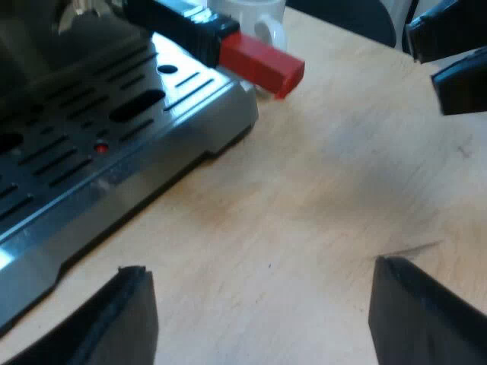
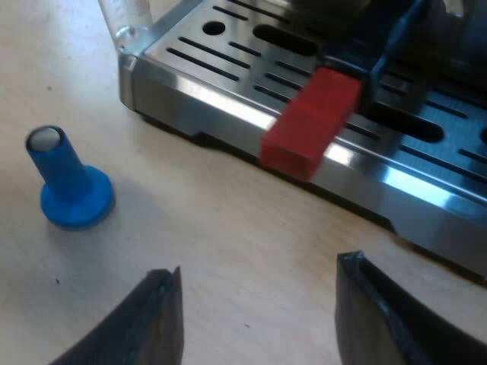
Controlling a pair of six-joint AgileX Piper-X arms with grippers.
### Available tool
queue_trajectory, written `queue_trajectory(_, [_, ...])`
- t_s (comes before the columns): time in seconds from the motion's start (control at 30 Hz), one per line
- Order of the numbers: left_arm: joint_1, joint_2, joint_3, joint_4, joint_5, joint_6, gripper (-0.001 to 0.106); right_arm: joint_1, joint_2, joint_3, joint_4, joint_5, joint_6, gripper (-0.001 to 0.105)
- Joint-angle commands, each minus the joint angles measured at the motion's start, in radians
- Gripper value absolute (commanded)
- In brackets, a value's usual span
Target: Grind coffee beans and then tamp
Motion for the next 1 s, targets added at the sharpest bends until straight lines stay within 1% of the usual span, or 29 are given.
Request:
queue_trajectory(0.03, [-0.005, -0.001, 0.008, -0.017, 0.014, 0.000, 0.062, 0.040, 0.058, 0.014, -0.107, 0.065, 0.020, 0.038])
queue_trajectory(0.07, [-0.005, -0.001, 0.010, -0.017, 0.014, 0.000, 0.062, 0.048, 0.086, 0.014, -0.126, 0.076, 0.020, 0.033])
queue_trajectory(0.1, [-0.005, -0.001, 0.010, -0.014, 0.014, 0.000, 0.062, 0.049, 0.099, 0.014, -0.139, 0.078, 0.020, 0.031])
queue_trajectory(0.17, [-0.005, -0.001, 0.010, -0.014, 0.014, 0.000, 0.062, 0.051, 0.151, 0.014, -0.193, 0.080, 0.020, 0.023])
queue_trajectory(0.23, [-0.005, -0.001, 0.013, -0.014, 0.014, 0.000, 0.062, 0.051, 0.186, 0.014, -0.234, 0.085, 0.020, 0.020])
queue_trajectory(0.33, [-0.005, -0.001, 0.013, -0.014, 0.014, 0.000, 0.062, 0.051, 0.247, 0.014, -0.303, 0.129, 0.020, 0.020])
queue_trajectory(0.4, [-0.005, -0.001, 0.013, -0.014, 0.014, 0.000, 0.062, 0.051, 0.283, 0.014, -0.343, 0.159, 0.035, 0.020])
queue_trajectory(0.47, [-0.005, -0.001, 0.013, -0.014, 0.014, 0.000, 0.062, 0.051, 0.323, 0.014, -0.380, 0.224, 0.092, 0.020])
queue_trajectory(0.5, [-0.005, -0.001, 0.013, -0.014, 0.014, 0.000, 0.062, 0.051, 0.329, 0.014, -0.380, 0.241, 0.112, 0.020])
queue_trajectory(0.57, [-0.005, -0.001, 0.013, -0.014, 0.014, 0.000, 0.062, 0.051, 0.360, 0.014, -0.380, 0.301, 0.201, 0.020])
queue_trajectory(0.67, [-0.005, -0.001, 0.013, -0.014, 0.014, 0.000, 0.062, 0.051, 0.391, 0.014, -0.392, 0.339, 0.245, 0.020])
queue_trajectory(0.83, [-0.005, -0.001, 0.013, -0.014, 0.016, -0.002, 0.062, 0.051, 0.433, 0.014, -0.448, 0.358, 0.245, 0.020])
queue_trajectory(0.93, [-0.005, -0.001, 0.013, -0.014, 0.036, -0.002, 0.062, 0.051, 0.441, 0.014, -0.474, 0.392, 0.245, 0.020])
queue_trajectory(1.0, [-0.005, -0.001, 0.013, -0.014, 0.036, -0.005, 0.062, 0.051, 0.441, 0.014, -0.482, 0.427, 0.245, 0.020])
